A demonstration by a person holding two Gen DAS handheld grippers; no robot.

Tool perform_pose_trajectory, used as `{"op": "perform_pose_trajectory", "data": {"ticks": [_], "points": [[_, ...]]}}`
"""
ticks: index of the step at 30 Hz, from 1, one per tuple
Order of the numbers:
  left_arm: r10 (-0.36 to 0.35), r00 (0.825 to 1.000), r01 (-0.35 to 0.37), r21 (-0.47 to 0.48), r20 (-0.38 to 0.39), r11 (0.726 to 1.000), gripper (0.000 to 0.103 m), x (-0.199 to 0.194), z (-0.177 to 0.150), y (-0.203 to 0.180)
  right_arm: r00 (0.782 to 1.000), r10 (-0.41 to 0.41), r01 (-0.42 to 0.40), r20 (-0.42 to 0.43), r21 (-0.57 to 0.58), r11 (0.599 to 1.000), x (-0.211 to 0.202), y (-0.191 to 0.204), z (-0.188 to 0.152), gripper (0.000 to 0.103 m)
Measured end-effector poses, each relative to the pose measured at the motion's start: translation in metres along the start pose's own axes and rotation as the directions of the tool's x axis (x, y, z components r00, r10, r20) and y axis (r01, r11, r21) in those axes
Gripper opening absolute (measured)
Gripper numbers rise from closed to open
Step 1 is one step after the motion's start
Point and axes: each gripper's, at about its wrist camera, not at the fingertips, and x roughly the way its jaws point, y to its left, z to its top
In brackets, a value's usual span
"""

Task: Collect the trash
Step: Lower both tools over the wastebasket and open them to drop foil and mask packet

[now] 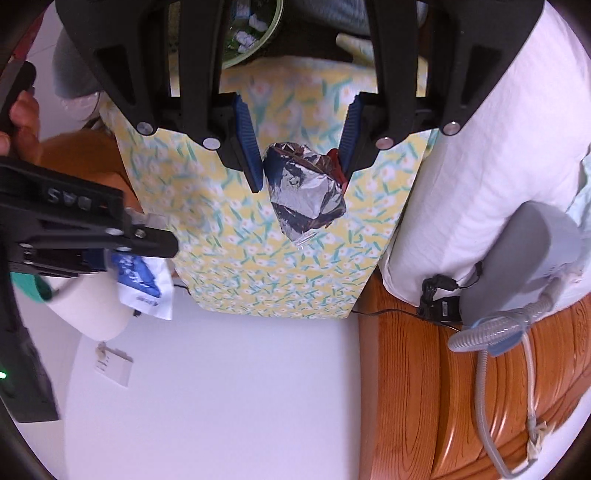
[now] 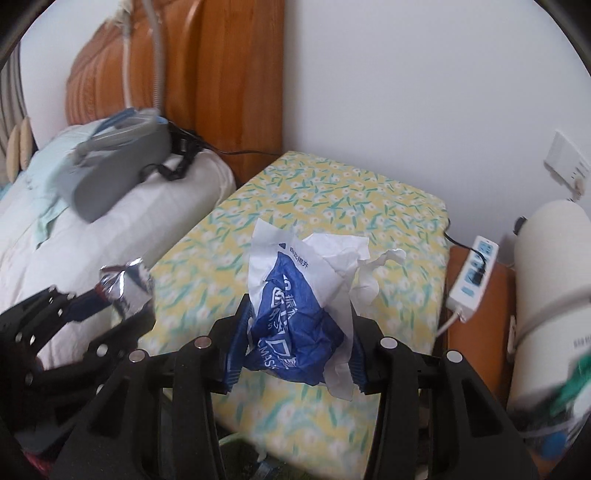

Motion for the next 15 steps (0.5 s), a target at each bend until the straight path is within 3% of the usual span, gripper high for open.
{"op": "perform_pose_trajectory", "data": {"ticks": [6, 11, 15], "points": [[-0.002, 1.000, 0.002, 0.021, -0.014, 1.000, 0.039, -0.040, -0.050, -0.024, 0.998, 0.050, -0.050, 0.024, 0.039, 0.998, -0.052, -0.006, -0.075, 0.046], [-0.041, 0.995, 0.045, 0.042, -0.097, 0.998, 0.039, -0.046, -0.091, -0.044, 0.998, 0.057, -0.058, 0.007, 0.111, 0.992, -0.067, -0.014, -0.131, 0.046], [-0.085, 0.982, 0.094, 0.047, -0.169, 0.994, 0.039, -0.037, -0.112, -0.058, 0.998, 0.053, -0.050, -0.022, 0.116, 0.992, -0.072, -0.014, -0.154, 0.047]]}}
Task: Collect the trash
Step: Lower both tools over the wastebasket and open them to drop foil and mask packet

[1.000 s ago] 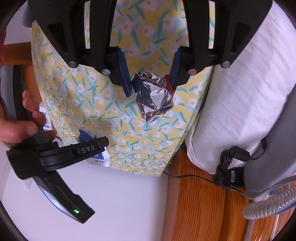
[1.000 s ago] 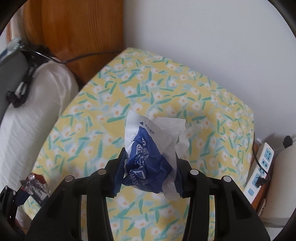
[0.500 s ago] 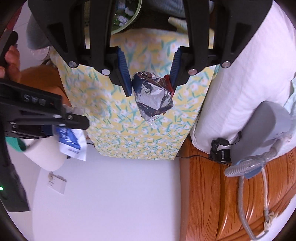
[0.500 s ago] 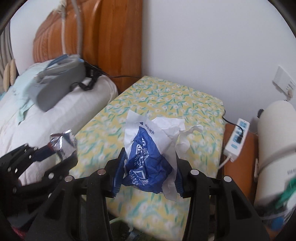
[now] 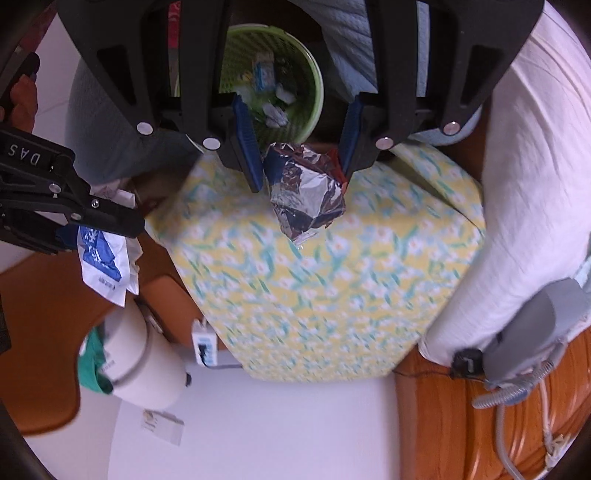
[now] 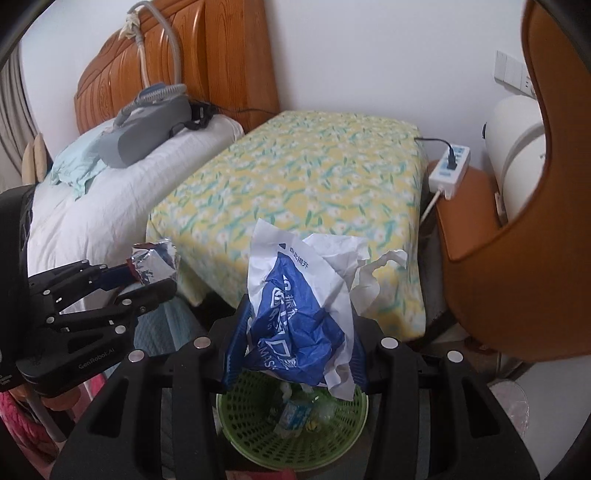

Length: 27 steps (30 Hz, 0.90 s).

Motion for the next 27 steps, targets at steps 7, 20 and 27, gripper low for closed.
{"op": "perform_pose_trajectory", "data": {"ticks": [7, 20, 27], "points": [[-0.048, 0.994, 0.050, 0.022, -0.095, 0.998, 0.039, 0.024, -0.018, -0.018, 1.000, 0.000, 0.000, 0.001, 0.027, 1.000, 0.003, -0.010, -0.014, 0.047], [-0.128, 0.930, 0.128, -0.024, -0.344, 0.992, 0.039, 0.098, -0.050, -0.024, 0.997, -0.005, 0.008, -0.071, 0.038, 0.999, 0.031, -0.022, -0.017, 0.047], [-0.146, 0.926, 0.147, -0.022, -0.348, 0.989, 0.069, 0.103, -0.051, -0.024, 0.996, -0.001, 0.005, -0.093, 0.040, 0.999, 0.041, -0.024, -0.016, 0.047]]}}
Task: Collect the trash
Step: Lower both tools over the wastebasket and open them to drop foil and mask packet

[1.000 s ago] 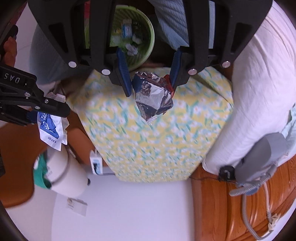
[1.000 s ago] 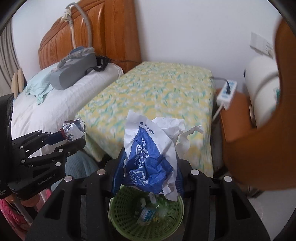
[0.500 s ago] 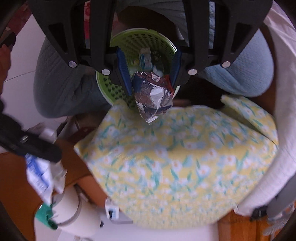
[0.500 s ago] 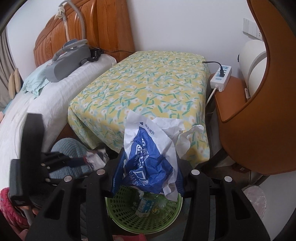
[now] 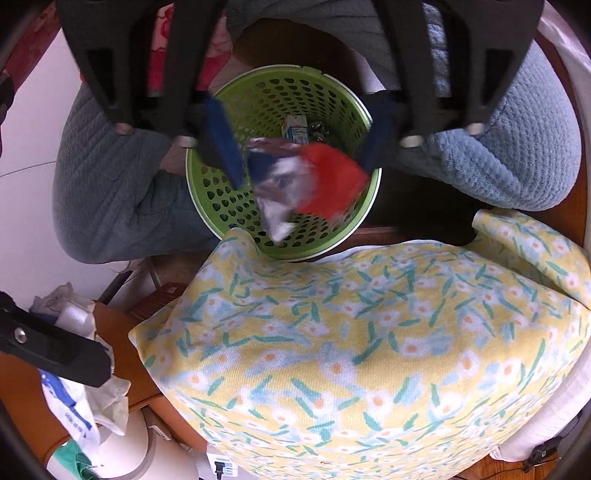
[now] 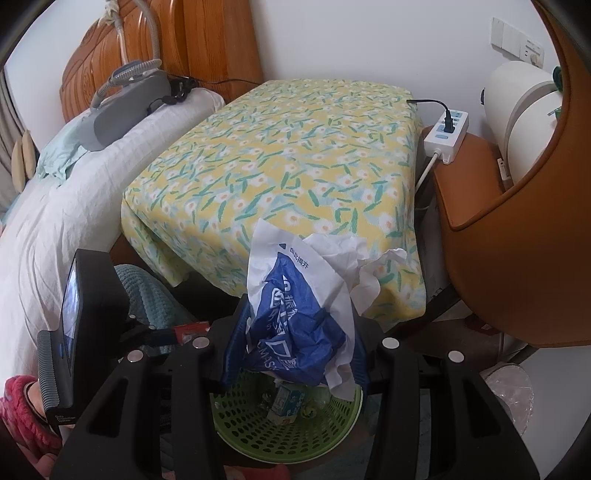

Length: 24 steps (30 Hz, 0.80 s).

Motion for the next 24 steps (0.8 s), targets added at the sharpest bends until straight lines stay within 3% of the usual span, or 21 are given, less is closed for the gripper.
{"op": "perform_pose_trajectory", "data": {"ticks": [7, 12, 17, 20, 24], "points": [[-0.006, 1.000, 0.006, 0.004, 0.029, 1.000, 0.090, -0.008, 0.004, 0.000, 1.000, 0.001, -0.001, -0.013, 0.004, 1.000, 0.005, -0.003, 0.001, 0.047], [-0.010, 0.999, 0.010, -0.014, 0.035, 1.000, 0.092, -0.011, 0.006, 0.002, 1.000, 0.000, 0.000, -0.019, 0.002, 1.000, 0.007, -0.003, 0.002, 0.047], [0.048, 0.995, -0.046, -0.028, 0.086, 0.999, 0.092, -0.024, 0.008, 0.005, 1.000, 0.001, -0.001, -0.020, 0.003, 1.000, 0.007, -0.003, 0.002, 0.047], [0.105, 0.980, -0.098, -0.052, 0.169, 0.994, 0.092, -0.039, 0.010, 0.009, 1.000, 0.009, -0.009, -0.014, -0.001, 1.000, 0.006, -0.003, 0.003, 0.047], [0.183, 0.942, -0.161, -0.098, 0.280, 0.982, 0.095, -0.070, 0.013, 0.018, 0.999, 0.033, -0.033, -0.006, -0.017, 0.999, 0.002, 0.000, 0.001, 0.047]]}}
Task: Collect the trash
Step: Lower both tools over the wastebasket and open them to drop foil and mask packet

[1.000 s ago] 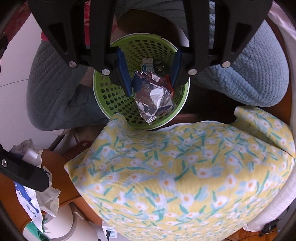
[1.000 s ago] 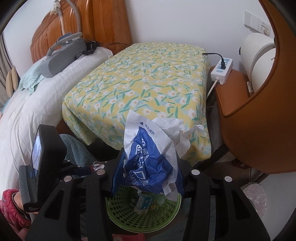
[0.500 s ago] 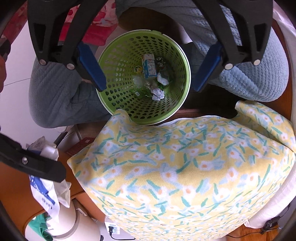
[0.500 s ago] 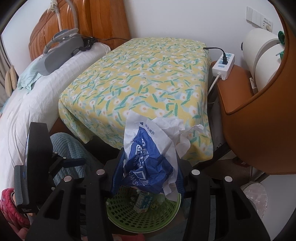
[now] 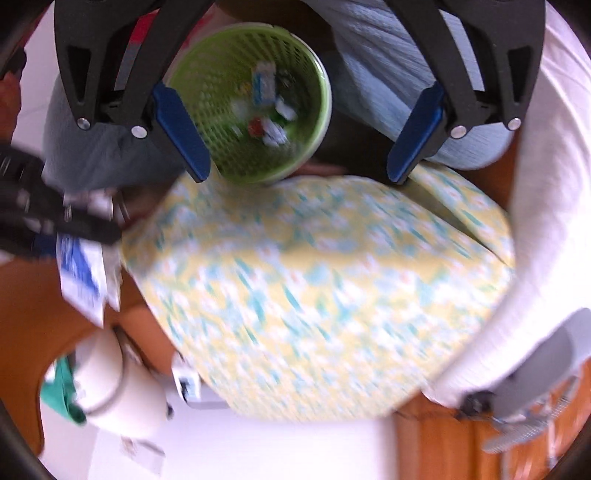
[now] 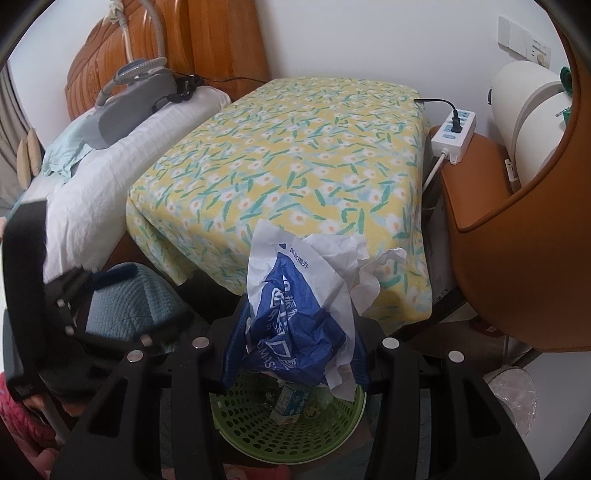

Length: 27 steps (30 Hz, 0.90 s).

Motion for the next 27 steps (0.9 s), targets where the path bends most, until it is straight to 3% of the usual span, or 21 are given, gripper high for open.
{"op": "perform_pose_trajectory", "data": {"ticks": [8, 24, 27], "points": [[0.086, 0.990, -0.085, -0.011, 0.108, 0.996, 0.095, -0.033, 0.013, 0.015, 0.999, 0.022, -0.024, -0.036, -0.059, 0.998, -0.005, 0.012, -0.021, 0.047], [0.080, 0.992, -0.080, -0.006, 0.100, 0.997, 0.095, -0.039, 0.007, 0.010, 0.992, 0.028, -0.043, -0.124, -0.115, 0.992, 0.008, 0.028, -0.049, 0.048], [0.092, 0.991, -0.091, -0.007, 0.098, 0.996, 0.095, -0.037, 0.008, 0.011, 0.986, 0.018, -0.039, -0.167, -0.122, 0.992, 0.016, 0.030, -0.052, 0.054]]}}
